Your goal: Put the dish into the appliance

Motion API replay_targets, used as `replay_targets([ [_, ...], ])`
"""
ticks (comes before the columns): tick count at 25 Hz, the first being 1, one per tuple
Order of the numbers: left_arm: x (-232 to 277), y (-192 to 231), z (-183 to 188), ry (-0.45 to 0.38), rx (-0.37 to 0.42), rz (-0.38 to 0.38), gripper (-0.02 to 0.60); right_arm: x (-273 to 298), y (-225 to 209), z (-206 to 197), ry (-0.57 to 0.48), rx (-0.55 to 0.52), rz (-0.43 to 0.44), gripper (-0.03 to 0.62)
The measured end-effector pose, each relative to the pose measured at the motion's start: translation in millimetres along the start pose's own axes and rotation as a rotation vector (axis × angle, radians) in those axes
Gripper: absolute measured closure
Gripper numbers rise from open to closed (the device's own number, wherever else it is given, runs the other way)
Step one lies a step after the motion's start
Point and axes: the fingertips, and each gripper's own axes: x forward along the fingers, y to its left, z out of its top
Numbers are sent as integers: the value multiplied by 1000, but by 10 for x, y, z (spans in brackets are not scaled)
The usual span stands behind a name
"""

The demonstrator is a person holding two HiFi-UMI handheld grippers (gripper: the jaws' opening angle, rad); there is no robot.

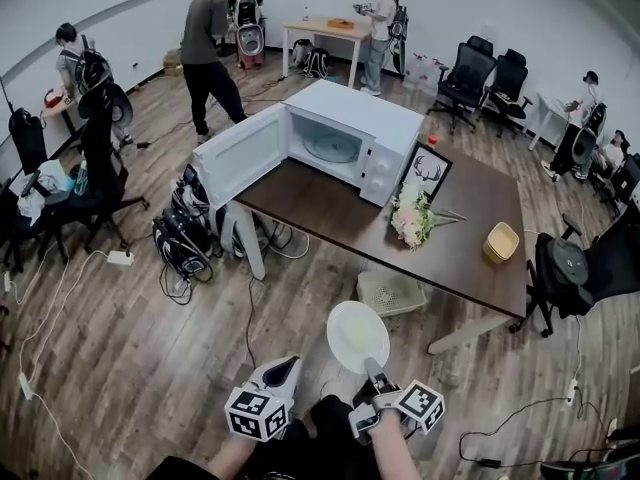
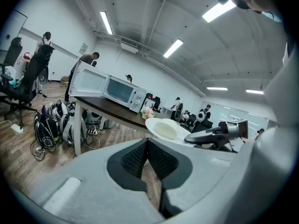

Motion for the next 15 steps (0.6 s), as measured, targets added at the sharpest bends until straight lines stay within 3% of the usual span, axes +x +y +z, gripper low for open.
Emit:
replay_targets([
  [5, 418, 17, 165, -30, -28, 50, 574, 286, -15, 417, 24, 19, 14, 542],
  [15, 1110, -85, 385, -62, -39, 112, 572, 664, -39, 1176, 69, -41, 13, 539],
])
